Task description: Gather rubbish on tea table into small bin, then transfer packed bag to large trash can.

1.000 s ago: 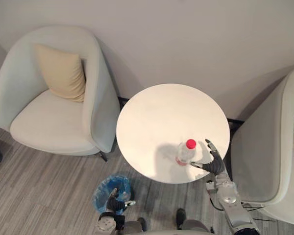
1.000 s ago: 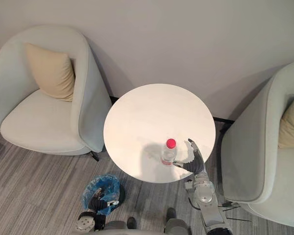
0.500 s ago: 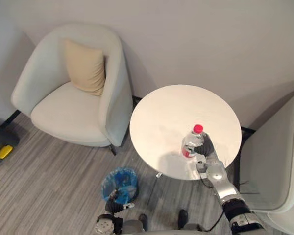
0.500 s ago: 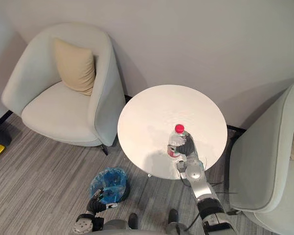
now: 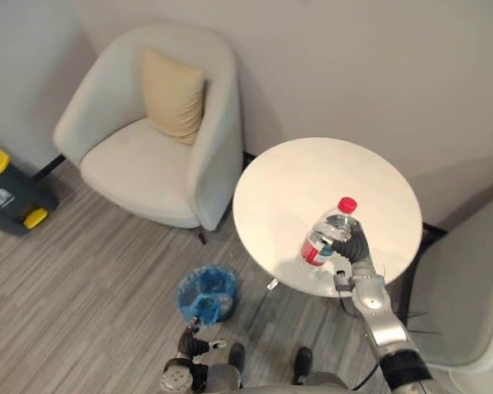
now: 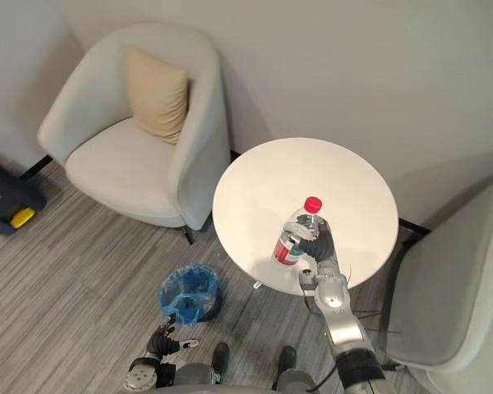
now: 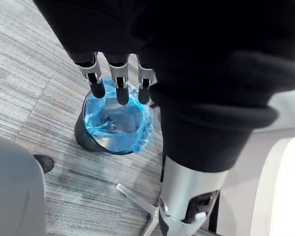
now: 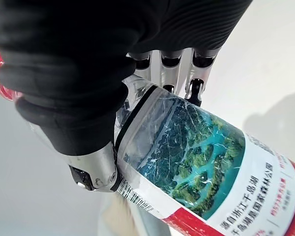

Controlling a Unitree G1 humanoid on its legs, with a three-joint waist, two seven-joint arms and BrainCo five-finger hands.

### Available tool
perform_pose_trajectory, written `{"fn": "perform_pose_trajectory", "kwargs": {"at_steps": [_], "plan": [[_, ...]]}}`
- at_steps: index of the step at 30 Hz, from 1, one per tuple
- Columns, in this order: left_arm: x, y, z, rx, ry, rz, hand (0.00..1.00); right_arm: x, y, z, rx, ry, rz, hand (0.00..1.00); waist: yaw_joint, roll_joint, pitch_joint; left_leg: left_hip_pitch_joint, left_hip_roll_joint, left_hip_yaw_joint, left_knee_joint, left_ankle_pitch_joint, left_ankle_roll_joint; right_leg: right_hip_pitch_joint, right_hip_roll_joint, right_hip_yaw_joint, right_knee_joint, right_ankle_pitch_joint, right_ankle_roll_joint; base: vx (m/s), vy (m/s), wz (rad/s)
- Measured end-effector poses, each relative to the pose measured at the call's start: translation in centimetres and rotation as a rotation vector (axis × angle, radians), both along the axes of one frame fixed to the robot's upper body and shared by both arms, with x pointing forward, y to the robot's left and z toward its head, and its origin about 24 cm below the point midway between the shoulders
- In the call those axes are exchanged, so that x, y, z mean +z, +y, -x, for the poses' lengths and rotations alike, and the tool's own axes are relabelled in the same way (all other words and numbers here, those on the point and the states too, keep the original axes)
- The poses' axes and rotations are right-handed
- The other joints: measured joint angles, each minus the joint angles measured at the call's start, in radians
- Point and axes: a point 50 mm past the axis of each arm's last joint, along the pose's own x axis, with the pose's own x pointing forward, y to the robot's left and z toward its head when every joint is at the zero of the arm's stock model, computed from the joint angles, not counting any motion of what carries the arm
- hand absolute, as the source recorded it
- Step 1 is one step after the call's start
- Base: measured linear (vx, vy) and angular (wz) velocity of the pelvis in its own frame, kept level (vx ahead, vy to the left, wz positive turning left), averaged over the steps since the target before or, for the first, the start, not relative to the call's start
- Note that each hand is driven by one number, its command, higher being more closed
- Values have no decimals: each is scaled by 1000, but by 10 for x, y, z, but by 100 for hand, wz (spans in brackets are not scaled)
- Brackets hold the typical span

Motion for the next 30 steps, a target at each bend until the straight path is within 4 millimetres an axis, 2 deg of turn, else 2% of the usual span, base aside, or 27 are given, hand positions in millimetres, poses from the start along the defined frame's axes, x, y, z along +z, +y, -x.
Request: {"fn": "perform_pose_trajectory", "kwargs": {"at_steps": [3,4,5,6,7,8,9,11,12,13,14,15,16,17,18,19,20,22,23,24,25,26,28,30], "plan": [[1,-4,-2,-8,-7,9,0,4,3,6,17,-25,-9,100,6,0,0,-26,-15,-45,25,18,-20,0,-36,-85,81,-65,5,50,-22,101],[1,-5,-3,-8,-13,10,0,7,7,6,28,-45,-17,100,10,-2,1,-40,-29,-8,28,48,-21,0,-59,-116,102,-79,2,-24,15,107],[2,-5,-4,-8,-16,12,0,11,15,6,56,-68,-29,100,11,-2,2,-55,-39,101,18,80,0,4,-81,-148,104,-84,2,-33,21,86],[2,-6,-4,-7,-16,14,0,13,19,6,69,-80,-33,100,11,-6,6,-69,-35,178,19,77,10,6,-86,-167,104,-84,1,-77,45,87],[1,-7,-3,-6,-11,17,0,13,26,7,100,-87,-40,100,4,7,1,-81,3,414,41,23,89,20,-88,-213,108,-87,5,-40,62,80],[0,-9,-1,-7,-6,23,0,11,29,8,109,-79,-43,100,-1,12,-1,-77,40,554,55,0,114,36,-86,-243,115,-96,15,-32,77,87],[0,-10,-1,-8,-7,24,0,10,29,9,110,-75,-41,100,-4,14,-1,-74,53,599,61,-7,116,45,-85,-259,120,-103,23,29,89,67],[2,-7,-6,-12,-25,16,0,9,31,10,135,-67,-29,100,9,4,1,-72,34,593,61,-6,110,48,-106,-274,144,-115,41,31,101,48],[2,-4,-6,-16,-22,6,0,8,34,10,143,-65,-30,100,5,-8,2,-69,12,562,56,-7,110,50,-124,-290,157,-126,59,58,144,54],[2,-2,-6,-35,-22,-5,0,7,35,12,141,-59,-32,100,5,-19,3,-69,-13,549,48,-25,115,38,-159,-293,205,-150,79,56,153,52],[3,-2,-6,-39,-25,-8,0,7,35,12,144,-58,-26,100,7,-23,5,-69,-22,548,53,-32,120,32,-177,-292,233,-162,87,44,175,29],[3,-1,-7,-41,-32,-11,0,7,36,12,154,-59,-7,100,7,-30,9,-72,-46,545,73,-53,127,10,-221,-283,312,-190,95,75,210,18],[4,-1,-8,-47,-33,-13,0,9,39,10,170,-66,11,100,4,-26,17,-90,-63,531,114,-76,143,-41,-269,-226,433,-208,62,90,213,23],[4,-1,-9,-59,-35,-16,0,10,41,8,176,-73,15,100,-2,-21,25,-103,-68,521,143,-92,151,-95,-288,-161,531,-206,17,90,168,26],[5,-1,-10,-65,-39,-20,0,11,42,7,179,-77,20,100,-5,-20,33,-111,-69,510,164,-99,158,-142,-287,-91,591,-224,-12,68,90,58],[6,4,-13,-72,-44,-37,0,13,46,3,200,-82,55,100,-24,-24,52,-126,-68,476,198,-111,156,-203,-234,71,653,-263,-3,87,45,75],[7,5,-15,-81,-49,-45,0,13,48,1,217,-84,70,100,-27,-26,62,-132,-68,457,208,-114,156,-229,-197,141,650,-281,5,88,13,78],[9,4,-21,-93,-65,-49,0,15,51,-6,249,-90,106,100,-22,-22,77,-141,-69,425,219,-111,158,-274,-144,214,598,-292,11,84,-41,63],[11,3,-25,-100,-77,-52,0,18,54,-12,271,-98,133,100,-23,-17,82,-164,-73,402,240,-111,157,-299,-117,239,548,-291,10,75,-54,72],[12,2,-27,-104,-85,-57,0,20,55,-16,280,-108,152,100,-24,-16,88,-182,-78,387,258,-111,156,-311,-112,239,518,-285,14,58,-78,88],[15,1,-36,-108,-110,-59,0,27,56,-21,289,-136,176,100,-24,-16,107,-224,-89,370,309,-119,143,-330,-113,231,465,-240,13,29,-132,100],[20,-5,-46,-110,-139,-48,0,35,58,-31,302,-163,205,100,-26,8,139,-275,-84,344,365,-129,124,-342,-109,211,473,-191,22,-3,-142,87],[25,-8,-56,-112,-178,-43,0,44,61,-50,326,-176,266,100,-18,35,166,-352,-64,324,393,-125,107,-401,-91,189,482,-181,5,-44,-117,36],[32,-8,-68,-105,-217,-53,0,55,63,-65,323,-196,293,100,-14,44,228,-389,-54,324,391,-110,84,-443,-91,177,508,-179,-1,-91,-147,20]]}}
